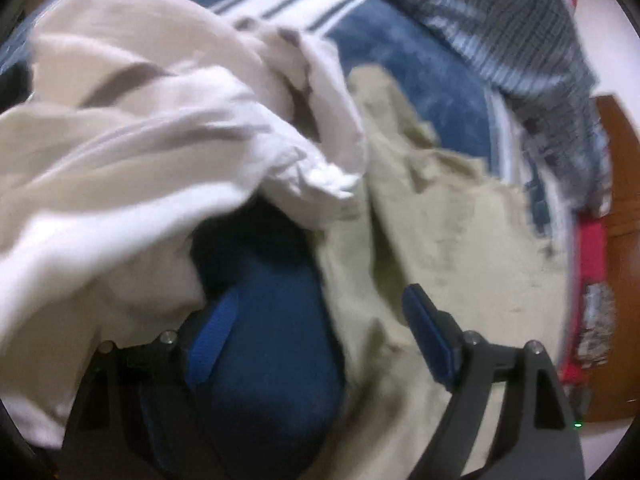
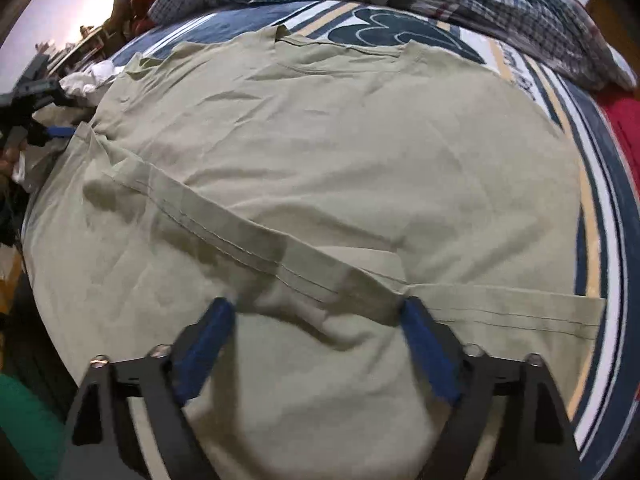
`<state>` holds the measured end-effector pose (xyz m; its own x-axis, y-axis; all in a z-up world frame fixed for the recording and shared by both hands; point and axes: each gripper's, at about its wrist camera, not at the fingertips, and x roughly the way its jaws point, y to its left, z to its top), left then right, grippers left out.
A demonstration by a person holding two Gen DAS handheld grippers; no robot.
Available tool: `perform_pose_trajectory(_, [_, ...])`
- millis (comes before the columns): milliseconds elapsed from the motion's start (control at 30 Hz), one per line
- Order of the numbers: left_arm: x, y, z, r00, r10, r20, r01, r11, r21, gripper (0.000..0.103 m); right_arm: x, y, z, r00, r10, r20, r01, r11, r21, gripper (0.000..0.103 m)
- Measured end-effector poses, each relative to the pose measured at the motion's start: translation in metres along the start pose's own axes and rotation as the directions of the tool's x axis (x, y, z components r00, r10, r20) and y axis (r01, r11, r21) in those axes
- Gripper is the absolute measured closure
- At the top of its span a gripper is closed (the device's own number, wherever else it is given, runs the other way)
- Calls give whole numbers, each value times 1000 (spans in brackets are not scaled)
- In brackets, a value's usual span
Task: Fold clothes
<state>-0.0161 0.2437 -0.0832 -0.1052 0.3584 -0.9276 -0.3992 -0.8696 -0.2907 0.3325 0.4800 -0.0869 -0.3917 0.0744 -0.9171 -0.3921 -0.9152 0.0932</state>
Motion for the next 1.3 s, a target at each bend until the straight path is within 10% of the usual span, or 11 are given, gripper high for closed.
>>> perform_pose_trajectory(100, [19,-14,5,996,69,48,-70,997,11,12,2,0,-1,1000,3,4,-3,1000,3,3])
perform_pose_trajectory(200, [13,-14,4,985,-44,168,49,999,-24,23,-1,-1,-5,1000,6,19,-6,1000,-2,2])
perform_pose_trajectory(333, [12,-8,-1,964,-172,203,191,979,-76,94,-1,3,-6,1000,-3,16,3,1000,-15,1])
perform_pose_trajectory(600, [-45,-27,-9,918,-237,317,248,969,6,97,-2,1,-5,1000,8,28,-9,1000,11,1])
perform_pose_trajectory(700, [-73,-84,-22,911,-248,329,177,957,230,97,-3,-2,-4,999,22,38,-24,999,39,1])
perform_pose_trajectory(767, [-75,-141,-44,931,-200,304,52,900,434,97,-4,-5,-5,998,38,49,-41,997,58,1])
perform_pose_trajectory(933, [-7,-241,-135,983,20,183,-156,618,770,92,-11,-14,-5,993,89,78,-97,988,117,1])
perform_pose_trajectory(1133, [25,-189,-142,973,148,180,-231,713,662,49,-47,-61,-13,976,128,174,-174,943,283,1])
perform_pose_trajectory(1200, [22,-169,-145,948,198,248,-314,698,643,49,-60,-90,-16,978,68,197,-133,932,337,1])
perform_pose_trajectory(1300, [18,-156,-143,961,161,227,-268,756,598,45,-76,-142,-19,974,-21,223,-77,903,423,1])
